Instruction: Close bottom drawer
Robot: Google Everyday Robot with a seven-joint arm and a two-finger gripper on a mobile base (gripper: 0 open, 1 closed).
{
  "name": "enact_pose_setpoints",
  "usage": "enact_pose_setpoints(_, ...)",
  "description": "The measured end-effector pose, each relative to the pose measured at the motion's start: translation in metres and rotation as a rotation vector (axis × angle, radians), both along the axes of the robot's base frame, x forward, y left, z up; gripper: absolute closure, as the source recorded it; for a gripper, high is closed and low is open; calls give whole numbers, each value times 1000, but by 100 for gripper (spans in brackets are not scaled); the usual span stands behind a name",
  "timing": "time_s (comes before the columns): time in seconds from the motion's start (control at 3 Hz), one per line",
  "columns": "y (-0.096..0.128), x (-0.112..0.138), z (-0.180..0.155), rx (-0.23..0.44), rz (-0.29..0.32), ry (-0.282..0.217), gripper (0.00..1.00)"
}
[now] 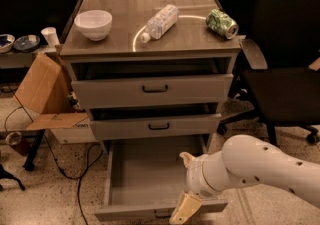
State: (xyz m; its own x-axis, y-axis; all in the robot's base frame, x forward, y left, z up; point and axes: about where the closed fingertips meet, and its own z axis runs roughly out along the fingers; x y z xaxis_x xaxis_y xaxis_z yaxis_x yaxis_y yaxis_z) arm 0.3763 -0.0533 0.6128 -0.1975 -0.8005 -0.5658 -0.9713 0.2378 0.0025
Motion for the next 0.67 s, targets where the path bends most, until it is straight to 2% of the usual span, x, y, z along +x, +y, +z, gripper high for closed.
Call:
enact_pose_setpoints(0.33,0,0,0,0,0,0,0)
enact_pose_setpoints(0.67,2,5,-5,18,9,-24,0)
